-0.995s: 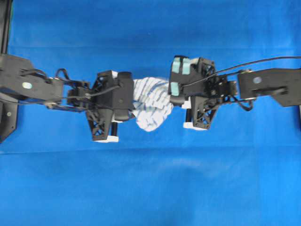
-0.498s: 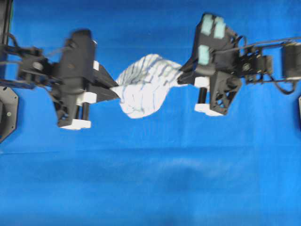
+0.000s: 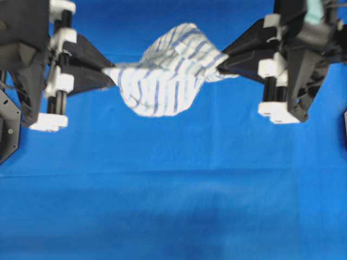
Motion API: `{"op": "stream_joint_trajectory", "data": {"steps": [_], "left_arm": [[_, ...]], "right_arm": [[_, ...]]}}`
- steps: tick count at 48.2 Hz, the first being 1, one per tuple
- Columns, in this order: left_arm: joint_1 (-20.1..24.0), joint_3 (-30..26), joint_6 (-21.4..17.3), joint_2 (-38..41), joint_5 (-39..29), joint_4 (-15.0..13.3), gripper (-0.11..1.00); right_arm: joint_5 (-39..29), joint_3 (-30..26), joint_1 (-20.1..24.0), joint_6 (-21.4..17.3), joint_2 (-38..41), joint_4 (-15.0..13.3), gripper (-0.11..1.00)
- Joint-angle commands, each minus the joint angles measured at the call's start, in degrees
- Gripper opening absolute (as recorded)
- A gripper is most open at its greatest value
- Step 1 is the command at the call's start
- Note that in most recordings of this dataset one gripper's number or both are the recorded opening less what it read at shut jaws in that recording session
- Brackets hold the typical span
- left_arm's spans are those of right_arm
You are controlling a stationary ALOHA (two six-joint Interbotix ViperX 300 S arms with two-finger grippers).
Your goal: Lift the towel with both arms.
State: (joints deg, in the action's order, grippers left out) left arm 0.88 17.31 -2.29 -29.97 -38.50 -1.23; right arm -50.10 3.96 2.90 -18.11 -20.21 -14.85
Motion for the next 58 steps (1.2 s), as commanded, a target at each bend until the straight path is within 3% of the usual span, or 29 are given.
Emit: {"op": "stream_joint_trajectory", "data": {"steps": [1, 20, 52, 58], "left_arm": [[0.6, -3.8, 0.0, -0.6, -1.6, -0.1, 0.04], [0.7, -10.5, 0.0, -0.6, -4.7, -0.1, 0.04], [0.9, -10.0, -0.5, -0.7, -2.8, 0.0, 0.04], [0.9, -9.5, -0.4, -1.7, -1.8, 0.0, 0.10]], "right_arm": [[-1.8, -4.0, 0.4, 0.2, -1.1, -0.3, 0.09], [-4.9, -11.7, 0.7, 2.6, -1.2, -0.3, 0.09], [-4.7, -11.6, 1.3, 3.5, -1.0, -0.3, 0.09], [-4.7, -11.5, 1.3, 4.4, -1.0, -0.4, 0.15]]}}
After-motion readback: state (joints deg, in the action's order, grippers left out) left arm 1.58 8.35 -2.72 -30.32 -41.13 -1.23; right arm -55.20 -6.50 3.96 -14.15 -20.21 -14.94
